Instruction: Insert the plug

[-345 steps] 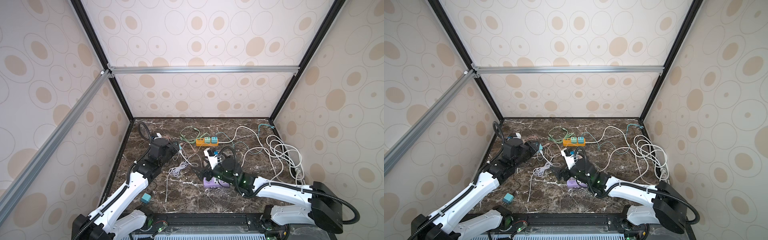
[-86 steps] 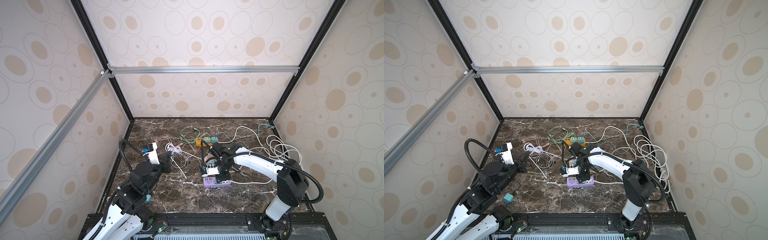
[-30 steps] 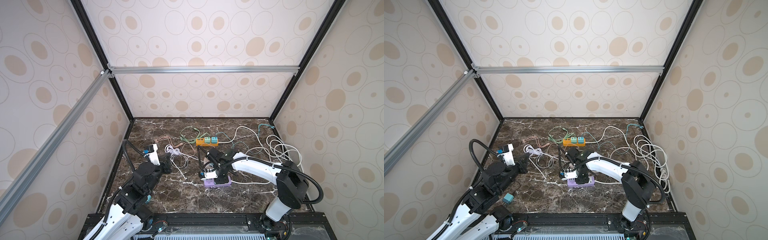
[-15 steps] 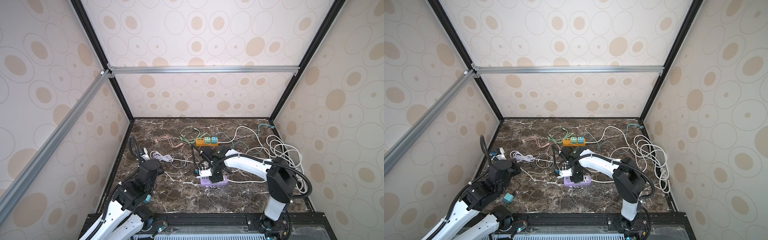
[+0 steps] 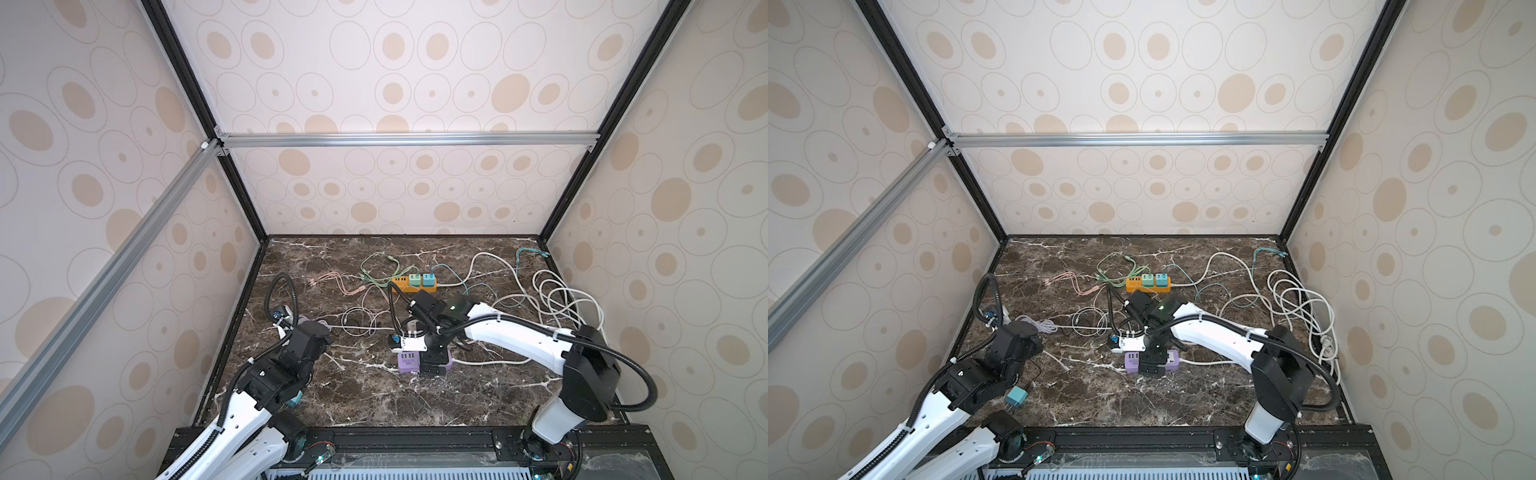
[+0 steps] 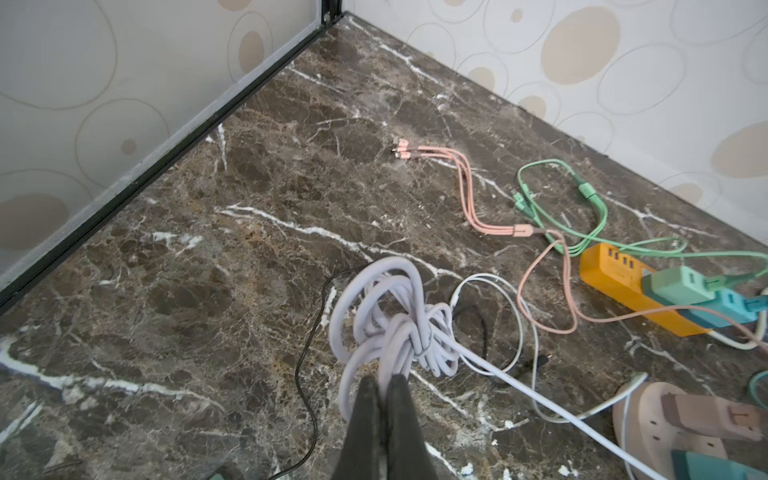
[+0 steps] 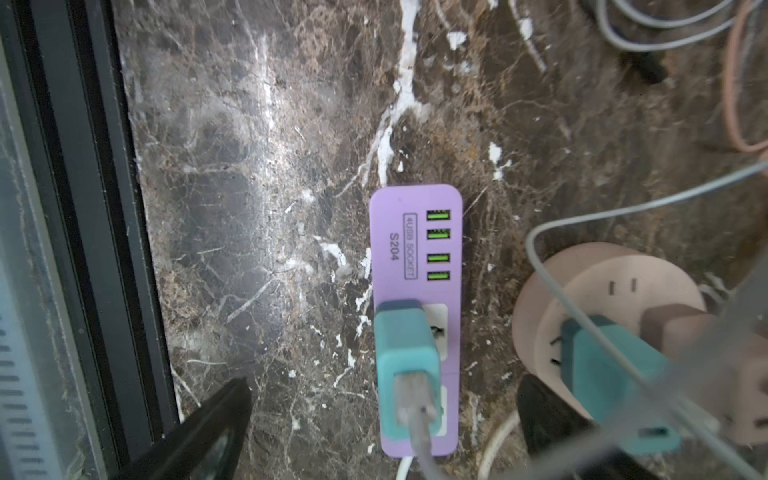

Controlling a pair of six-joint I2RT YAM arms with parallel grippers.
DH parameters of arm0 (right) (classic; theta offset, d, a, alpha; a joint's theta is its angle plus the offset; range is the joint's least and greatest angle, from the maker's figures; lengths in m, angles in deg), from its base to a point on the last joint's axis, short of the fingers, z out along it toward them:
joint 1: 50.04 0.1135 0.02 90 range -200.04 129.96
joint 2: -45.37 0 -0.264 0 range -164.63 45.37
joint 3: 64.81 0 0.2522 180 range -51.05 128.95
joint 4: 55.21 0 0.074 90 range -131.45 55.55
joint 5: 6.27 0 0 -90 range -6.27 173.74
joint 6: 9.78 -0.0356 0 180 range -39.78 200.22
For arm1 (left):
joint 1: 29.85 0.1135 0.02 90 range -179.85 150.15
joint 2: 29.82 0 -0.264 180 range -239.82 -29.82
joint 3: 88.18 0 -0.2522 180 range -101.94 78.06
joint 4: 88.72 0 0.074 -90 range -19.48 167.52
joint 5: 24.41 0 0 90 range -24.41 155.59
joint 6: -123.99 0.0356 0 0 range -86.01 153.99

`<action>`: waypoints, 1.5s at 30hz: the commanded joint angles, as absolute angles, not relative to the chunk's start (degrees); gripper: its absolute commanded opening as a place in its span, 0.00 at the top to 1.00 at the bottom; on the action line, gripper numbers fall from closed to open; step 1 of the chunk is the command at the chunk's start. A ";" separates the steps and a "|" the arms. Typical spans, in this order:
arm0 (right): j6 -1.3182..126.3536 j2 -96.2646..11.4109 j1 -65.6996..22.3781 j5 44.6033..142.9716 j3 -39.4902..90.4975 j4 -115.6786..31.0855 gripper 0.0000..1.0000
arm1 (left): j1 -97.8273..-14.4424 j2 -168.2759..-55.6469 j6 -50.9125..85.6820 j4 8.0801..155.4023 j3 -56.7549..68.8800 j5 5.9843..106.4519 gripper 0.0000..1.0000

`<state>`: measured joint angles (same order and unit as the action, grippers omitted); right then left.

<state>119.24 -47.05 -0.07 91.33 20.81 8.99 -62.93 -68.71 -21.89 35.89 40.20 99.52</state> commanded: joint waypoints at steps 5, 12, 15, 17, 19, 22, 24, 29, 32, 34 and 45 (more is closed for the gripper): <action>117.22 -35.95 -4.98 80.86 14.58 4.04 0.01 | -62.45 -65.49 -33.74 28.90 44.55 101.91 1.00; 111.15 -26.72 -7.79 77.95 8.43 -9.36 0.01 | -62.36 -64.32 -31.40 39.05 51.24 91.11 1.00; 108.44 -25.22 -8.12 78.41 7.46 -13.24 0.00 | -62.35 -69.11 -30.95 42.96 52.07 87.92 1.00; 107.43 -24.65 -8.19 77.87 7.05 -14.99 0.00 | -62.35 -72.20 -29.29 44.44 51.12 86.80 0.83; 107.21 -24.44 -8.23 76.95 6.55 -15.90 0.00 | -62.33 -74.70 -27.63 43.81 49.21 86.88 0.41; 106.61 -24.36 -8.30 75.11 6.11 -16.90 0.00 | -62.28 -77.68 -24.33 39.73 45.16 89.65 0.05; 106.41 -24.08 -8.36 74.23 5.37 -18.16 0.01 | -61.95 -79.49 -22.89 34.73 41.64 92.99 0.02; 106.05 -23.36 -8.43 71.91 3.09 -23.42 0.01 | -58.72 -81.00 -25.72 27.53 38.07 97.45 0.02; 106.23 -23.27 -8.47 70.62 1.64 -26.51 0.00 | -53.42 -78.84 -25.52 31.80 41.60 92.17 0.02; 106.18 -23.14 -8.42 70.10 0.87 -27.81 0.01 | -50.16 -76.90 -28.94 32.11 44.05 90.18 0.02; 106.82 -23.42 -8.84 69.08 -2.80 -31.26 0.01 | -42.61 -68.67 -48.78 26.92 51.12 85.36 0.02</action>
